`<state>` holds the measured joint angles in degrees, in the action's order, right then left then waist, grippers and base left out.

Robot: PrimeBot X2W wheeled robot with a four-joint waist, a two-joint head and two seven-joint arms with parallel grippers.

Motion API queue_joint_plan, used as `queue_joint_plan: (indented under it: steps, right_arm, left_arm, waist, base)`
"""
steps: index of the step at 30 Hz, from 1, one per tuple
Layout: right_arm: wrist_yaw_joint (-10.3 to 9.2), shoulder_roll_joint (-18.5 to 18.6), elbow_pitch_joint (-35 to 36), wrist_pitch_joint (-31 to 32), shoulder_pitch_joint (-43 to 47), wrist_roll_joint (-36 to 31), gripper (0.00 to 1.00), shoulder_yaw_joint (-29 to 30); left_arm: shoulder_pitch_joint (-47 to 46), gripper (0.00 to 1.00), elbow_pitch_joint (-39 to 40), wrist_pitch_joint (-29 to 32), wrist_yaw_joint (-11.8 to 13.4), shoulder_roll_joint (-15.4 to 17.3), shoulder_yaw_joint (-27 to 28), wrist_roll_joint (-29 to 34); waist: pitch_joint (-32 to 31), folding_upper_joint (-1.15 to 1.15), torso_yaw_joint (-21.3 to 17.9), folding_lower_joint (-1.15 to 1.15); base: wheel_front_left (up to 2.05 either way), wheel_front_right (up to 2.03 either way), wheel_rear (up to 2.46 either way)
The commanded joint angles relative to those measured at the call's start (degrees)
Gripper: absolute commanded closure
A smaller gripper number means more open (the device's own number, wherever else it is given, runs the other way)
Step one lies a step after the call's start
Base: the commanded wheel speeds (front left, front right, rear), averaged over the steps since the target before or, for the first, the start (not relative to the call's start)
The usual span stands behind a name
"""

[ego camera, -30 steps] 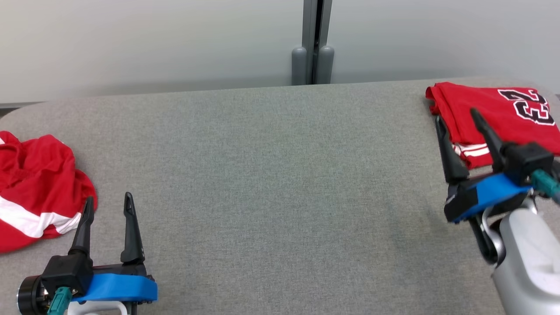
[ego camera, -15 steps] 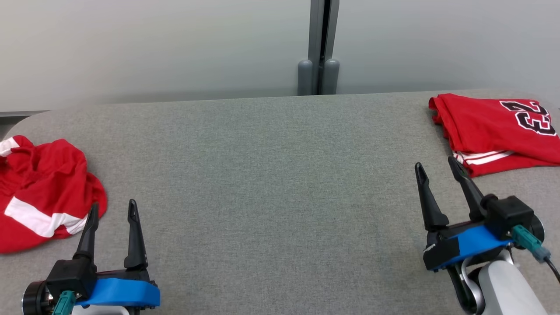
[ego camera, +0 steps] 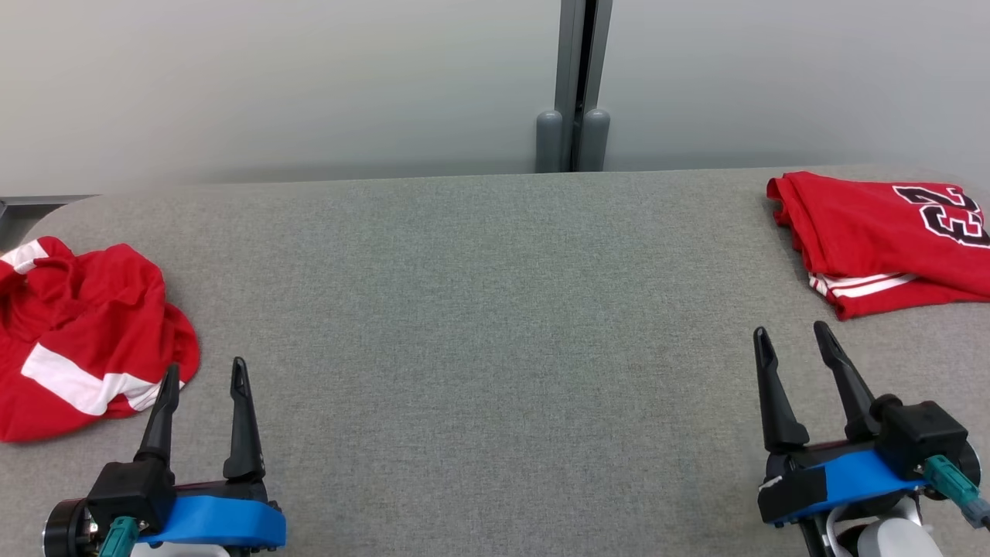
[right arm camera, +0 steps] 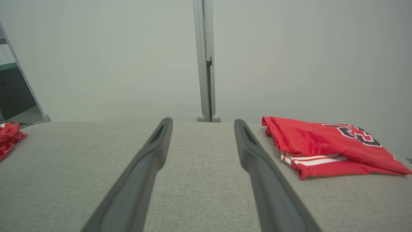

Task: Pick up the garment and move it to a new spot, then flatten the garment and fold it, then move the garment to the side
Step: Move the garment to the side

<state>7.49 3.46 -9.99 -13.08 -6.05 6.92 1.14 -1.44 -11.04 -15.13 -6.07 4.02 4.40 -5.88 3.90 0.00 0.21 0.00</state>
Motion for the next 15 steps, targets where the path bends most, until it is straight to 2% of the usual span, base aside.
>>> queue_joint_plan:
  steps: [1,15]
  right_arm:
    - [0.01,-0.29,0.41,0.23,1.04,0.06,0.00,0.22]
    - [0.01,-0.58,0.45,0.62,3.14,2.10,0.00,-0.07]
  left_arm:
    - [0.17,0.00,-0.05,-0.01,-0.10,0.25,-0.29,0.31]
    - [0.22,0.00,-1.08,-0.01,0.36,0.32,-0.68,0.49]
  waist:
    - [-0.01,0.00,0.04,0.00]
    - [-0.71,0.00,0.46,0.00]
  base:
    - [0.00,0.00,0.00]
    - [0.00,0.00,0.00]
